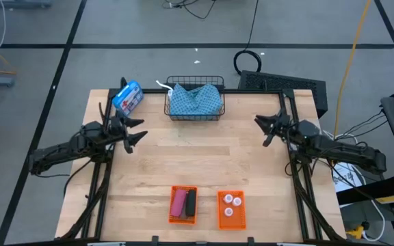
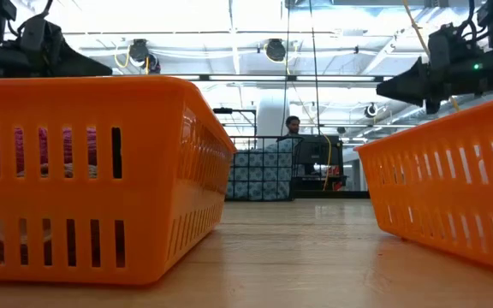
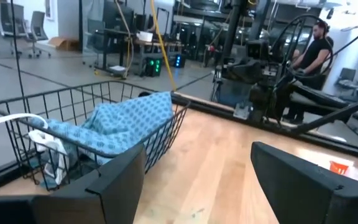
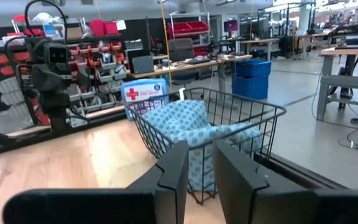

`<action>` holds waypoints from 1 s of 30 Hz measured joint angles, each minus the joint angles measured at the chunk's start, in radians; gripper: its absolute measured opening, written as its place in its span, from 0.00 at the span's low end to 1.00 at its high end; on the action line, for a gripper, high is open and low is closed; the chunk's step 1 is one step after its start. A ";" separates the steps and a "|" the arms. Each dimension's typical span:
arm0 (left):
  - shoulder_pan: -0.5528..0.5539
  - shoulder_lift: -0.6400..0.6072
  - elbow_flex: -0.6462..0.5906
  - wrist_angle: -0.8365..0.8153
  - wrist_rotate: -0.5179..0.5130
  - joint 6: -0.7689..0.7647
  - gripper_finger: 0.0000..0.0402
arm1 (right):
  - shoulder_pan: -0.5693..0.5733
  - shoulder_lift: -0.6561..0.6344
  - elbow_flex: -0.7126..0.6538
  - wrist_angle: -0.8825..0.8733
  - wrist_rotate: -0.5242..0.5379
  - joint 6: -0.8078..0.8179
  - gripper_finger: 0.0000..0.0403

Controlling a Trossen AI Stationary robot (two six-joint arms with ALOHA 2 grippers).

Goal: Pick & Place Medicine items
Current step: Return to Home Position

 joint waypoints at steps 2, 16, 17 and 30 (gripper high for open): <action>0.000 0.000 -0.009 0.008 0.000 0.007 0.75 | 0.000 0.000 -0.018 0.018 0.000 0.000 0.16; 0.000 0.000 -0.071 0.079 0.021 0.022 0.75 | 0.000 0.001 -0.114 0.075 -0.001 0.000 0.16; 0.000 0.000 -0.071 0.078 0.021 0.023 0.75 | 0.000 0.001 -0.118 0.078 -0.001 -0.002 0.16; 0.000 0.000 -0.072 0.080 0.019 0.023 0.75 | 0.000 0.008 -0.142 -0.054 -0.005 0.014 0.17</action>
